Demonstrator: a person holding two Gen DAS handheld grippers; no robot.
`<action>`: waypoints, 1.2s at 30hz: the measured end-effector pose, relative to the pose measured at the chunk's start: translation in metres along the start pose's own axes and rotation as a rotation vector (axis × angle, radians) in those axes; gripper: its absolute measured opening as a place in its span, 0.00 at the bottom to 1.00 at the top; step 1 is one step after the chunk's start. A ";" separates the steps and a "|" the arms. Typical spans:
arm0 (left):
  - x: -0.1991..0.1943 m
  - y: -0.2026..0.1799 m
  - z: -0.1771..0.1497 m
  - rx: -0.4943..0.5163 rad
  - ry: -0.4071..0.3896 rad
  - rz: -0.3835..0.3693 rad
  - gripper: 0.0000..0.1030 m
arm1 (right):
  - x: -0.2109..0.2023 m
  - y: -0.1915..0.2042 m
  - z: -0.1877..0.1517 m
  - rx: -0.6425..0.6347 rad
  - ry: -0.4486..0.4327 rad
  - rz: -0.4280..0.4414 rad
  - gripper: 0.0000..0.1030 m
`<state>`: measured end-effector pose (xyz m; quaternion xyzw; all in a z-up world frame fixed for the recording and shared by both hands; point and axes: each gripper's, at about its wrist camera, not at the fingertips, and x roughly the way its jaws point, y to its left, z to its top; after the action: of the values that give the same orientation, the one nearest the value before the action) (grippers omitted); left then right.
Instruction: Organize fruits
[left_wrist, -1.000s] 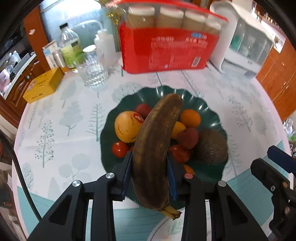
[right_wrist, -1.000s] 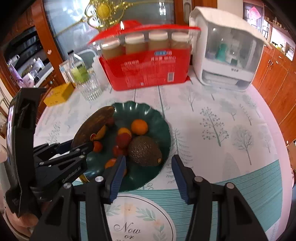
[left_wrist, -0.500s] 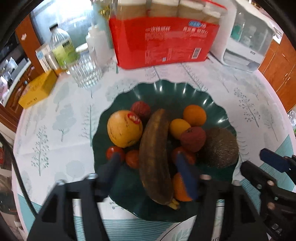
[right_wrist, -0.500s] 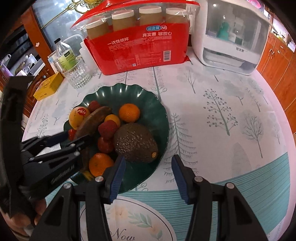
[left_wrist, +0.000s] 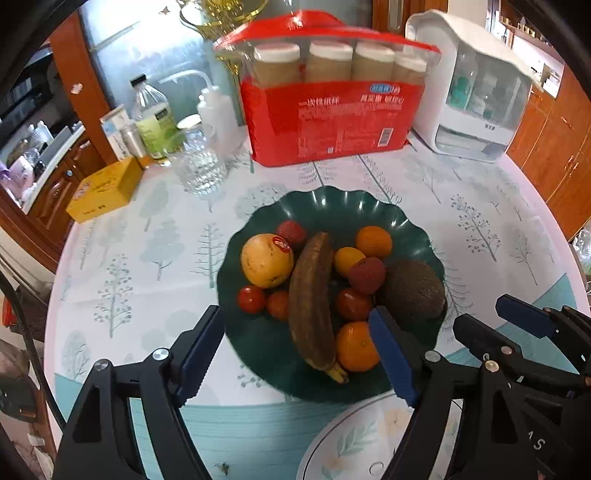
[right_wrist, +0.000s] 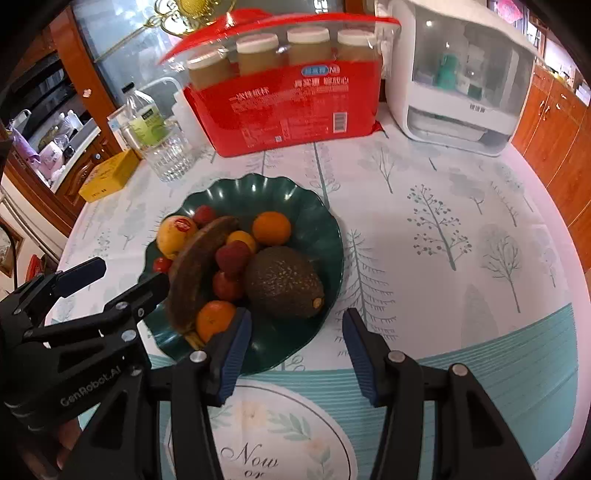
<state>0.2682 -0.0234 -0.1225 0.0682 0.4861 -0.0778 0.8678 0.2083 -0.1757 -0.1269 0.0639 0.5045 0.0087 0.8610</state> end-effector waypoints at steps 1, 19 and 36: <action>-0.006 0.000 -0.002 -0.003 -0.009 0.003 0.78 | -0.005 0.001 -0.001 -0.005 -0.006 0.001 0.51; -0.130 -0.015 -0.073 -0.087 -0.120 0.020 0.78 | -0.105 -0.008 -0.068 -0.018 -0.073 0.041 0.51; -0.199 -0.024 -0.151 -0.144 -0.064 0.035 0.84 | -0.178 -0.013 -0.140 -0.038 -0.075 0.082 0.51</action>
<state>0.0350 -0.0034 -0.0322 0.0114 0.4611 -0.0297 0.8868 -0.0012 -0.1882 -0.0418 0.0683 0.4685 0.0512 0.8793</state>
